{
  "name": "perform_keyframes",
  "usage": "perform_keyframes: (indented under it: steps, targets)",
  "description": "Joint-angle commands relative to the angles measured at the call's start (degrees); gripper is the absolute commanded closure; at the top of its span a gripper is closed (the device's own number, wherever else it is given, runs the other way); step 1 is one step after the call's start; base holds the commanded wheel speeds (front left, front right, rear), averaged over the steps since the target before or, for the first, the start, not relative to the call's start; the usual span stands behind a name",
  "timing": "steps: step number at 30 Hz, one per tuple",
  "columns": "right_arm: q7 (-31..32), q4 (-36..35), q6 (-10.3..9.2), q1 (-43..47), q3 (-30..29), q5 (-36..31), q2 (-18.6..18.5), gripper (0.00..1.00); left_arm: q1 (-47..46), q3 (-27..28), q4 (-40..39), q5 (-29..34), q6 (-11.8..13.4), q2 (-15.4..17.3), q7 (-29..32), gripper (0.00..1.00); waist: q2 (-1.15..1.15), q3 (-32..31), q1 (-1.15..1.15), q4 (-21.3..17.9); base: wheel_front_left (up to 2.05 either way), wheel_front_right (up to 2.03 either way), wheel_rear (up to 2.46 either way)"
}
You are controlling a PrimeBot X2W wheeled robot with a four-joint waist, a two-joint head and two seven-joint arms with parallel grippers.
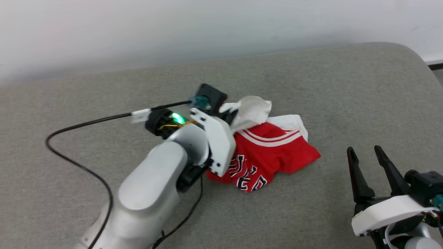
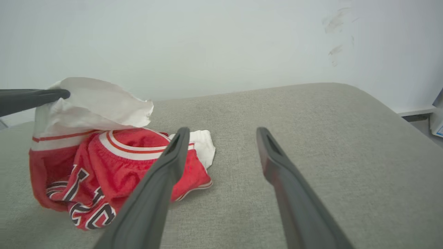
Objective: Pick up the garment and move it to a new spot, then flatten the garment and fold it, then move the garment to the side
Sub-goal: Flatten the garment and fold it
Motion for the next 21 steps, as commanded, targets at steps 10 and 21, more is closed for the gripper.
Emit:
perform_keyframes:
  steps: [10, 21]
  targets:
    - [1.2, -1.7, -0.03, 1.0, -0.4, -0.5, 0.1, 0.0, 19.6, 9.7, -11.4, -5.4, 11.1, 7.9, -6.1, 1.0, 0.0, -2.4, 0.0, 7.3, 0.0, 0.0, 0.0]
    - [2.5, -2.9, -0.02, 2.0, -0.3, -0.6, 0.1, 0.0, 39.7, 16.4, -10.9, -14.6, 16.9, 6.4, -9.7, 0.99, 0.0, -3.4, 0.0, 8.6, 0.0, 0.0, 0.0]
